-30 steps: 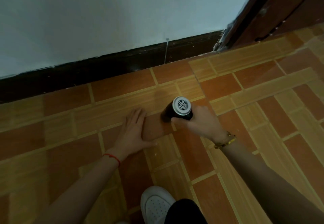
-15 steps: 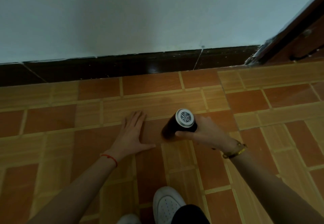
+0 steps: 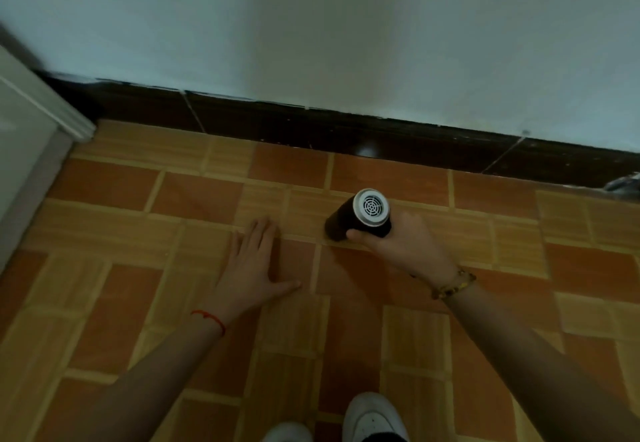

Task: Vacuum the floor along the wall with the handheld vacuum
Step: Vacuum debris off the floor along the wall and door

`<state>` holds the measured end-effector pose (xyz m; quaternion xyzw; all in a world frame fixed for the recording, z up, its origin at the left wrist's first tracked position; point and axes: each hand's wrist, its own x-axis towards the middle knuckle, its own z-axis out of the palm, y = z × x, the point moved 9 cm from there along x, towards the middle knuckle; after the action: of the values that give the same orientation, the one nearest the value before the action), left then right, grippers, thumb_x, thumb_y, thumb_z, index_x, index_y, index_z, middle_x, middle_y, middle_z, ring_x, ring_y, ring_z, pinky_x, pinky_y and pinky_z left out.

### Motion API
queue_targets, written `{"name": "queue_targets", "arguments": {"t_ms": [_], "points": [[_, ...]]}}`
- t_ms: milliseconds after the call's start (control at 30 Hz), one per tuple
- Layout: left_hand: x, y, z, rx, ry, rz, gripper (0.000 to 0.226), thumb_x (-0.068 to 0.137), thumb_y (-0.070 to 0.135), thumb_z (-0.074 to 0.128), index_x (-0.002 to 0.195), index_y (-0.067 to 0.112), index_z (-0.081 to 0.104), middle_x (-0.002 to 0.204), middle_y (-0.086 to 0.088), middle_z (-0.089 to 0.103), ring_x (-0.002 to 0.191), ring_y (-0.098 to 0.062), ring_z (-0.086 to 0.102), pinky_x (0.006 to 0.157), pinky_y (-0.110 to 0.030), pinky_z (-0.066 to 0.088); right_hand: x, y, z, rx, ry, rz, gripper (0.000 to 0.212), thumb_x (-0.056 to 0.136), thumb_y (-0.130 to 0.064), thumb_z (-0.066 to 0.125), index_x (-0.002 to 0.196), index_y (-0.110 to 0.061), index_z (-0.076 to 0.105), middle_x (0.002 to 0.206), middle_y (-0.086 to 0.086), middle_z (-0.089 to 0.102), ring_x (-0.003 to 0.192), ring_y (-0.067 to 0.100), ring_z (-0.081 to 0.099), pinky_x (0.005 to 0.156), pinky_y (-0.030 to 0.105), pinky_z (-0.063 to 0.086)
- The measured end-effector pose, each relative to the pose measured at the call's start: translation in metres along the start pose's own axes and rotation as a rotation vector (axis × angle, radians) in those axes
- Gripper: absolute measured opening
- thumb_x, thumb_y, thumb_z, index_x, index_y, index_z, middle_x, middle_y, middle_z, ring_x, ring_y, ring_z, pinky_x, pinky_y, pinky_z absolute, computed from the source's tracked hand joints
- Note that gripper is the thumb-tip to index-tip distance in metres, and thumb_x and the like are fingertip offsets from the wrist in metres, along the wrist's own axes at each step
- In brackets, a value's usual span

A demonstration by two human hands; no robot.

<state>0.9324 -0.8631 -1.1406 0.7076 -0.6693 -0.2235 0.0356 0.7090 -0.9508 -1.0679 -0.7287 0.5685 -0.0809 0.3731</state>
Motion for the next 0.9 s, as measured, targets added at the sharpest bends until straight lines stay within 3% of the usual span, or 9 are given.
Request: {"name": "queue_targets", "arguments": {"t_ms": [167, 433, 567, 900], "points": [[-0.025, -0.041, -0.013, -0.06, 0.037, -0.103, 0.119, 0.074, 0.068, 0.067, 0.157, 0.014, 0.001, 0.166, -0.006, -0.003, 0.152, -0.024, -0.009, 0.12, -0.046, -0.011, 0.025, -0.039, 0.014, -0.004, 0.076, -0.084, 0.068, 0.081, -0.053, 0.068, 0.137, -0.02, 0.049, 0.122, -0.001, 0.066, 0.111, 0.015, 0.061, 0.08, 0.017, 0.044], [-0.07, -0.087, -0.03, -0.08, 0.072, -0.235, 0.116, 0.077, 0.065, 0.065, 0.157, 0.015, -0.004, 0.165, -0.002, -0.009, 0.152, -0.021, -0.013, 0.121, -0.046, -0.011, 0.035, -0.106, 0.075, 0.019, -0.152, -0.229, 0.067, 0.08, -0.049, 0.071, 0.137, -0.023, 0.049, 0.127, -0.002, 0.063, 0.117, 0.016, 0.058, 0.093, 0.026, 0.047], [-0.096, -0.106, -0.033, -0.084, 0.072, -0.299, 0.115, 0.079, 0.066, 0.063, 0.157, 0.019, -0.008, 0.165, 0.0, -0.011, 0.152, -0.02, -0.014, 0.121, -0.048, -0.011, 0.037, -0.135, 0.101, -0.019, -0.222, -0.289, 0.065, 0.08, -0.05, 0.07, 0.136, -0.022, 0.051, 0.123, -0.002, 0.066, 0.113, 0.016, 0.06, 0.086, 0.022, 0.045], [-0.176, -0.159, -0.055, -0.087, 0.185, -0.506, 0.115, 0.078, 0.064, 0.065, 0.157, 0.019, -0.006, 0.166, -0.002, -0.006, 0.152, -0.022, -0.009, 0.12, -0.046, -0.011, 0.038, -0.22, 0.167, 0.017, -0.287, -0.445, 0.062, 0.08, -0.044, 0.074, 0.134, -0.022, 0.054, 0.125, -0.003, 0.065, 0.117, 0.014, 0.058, 0.088, 0.019, 0.041]]}}
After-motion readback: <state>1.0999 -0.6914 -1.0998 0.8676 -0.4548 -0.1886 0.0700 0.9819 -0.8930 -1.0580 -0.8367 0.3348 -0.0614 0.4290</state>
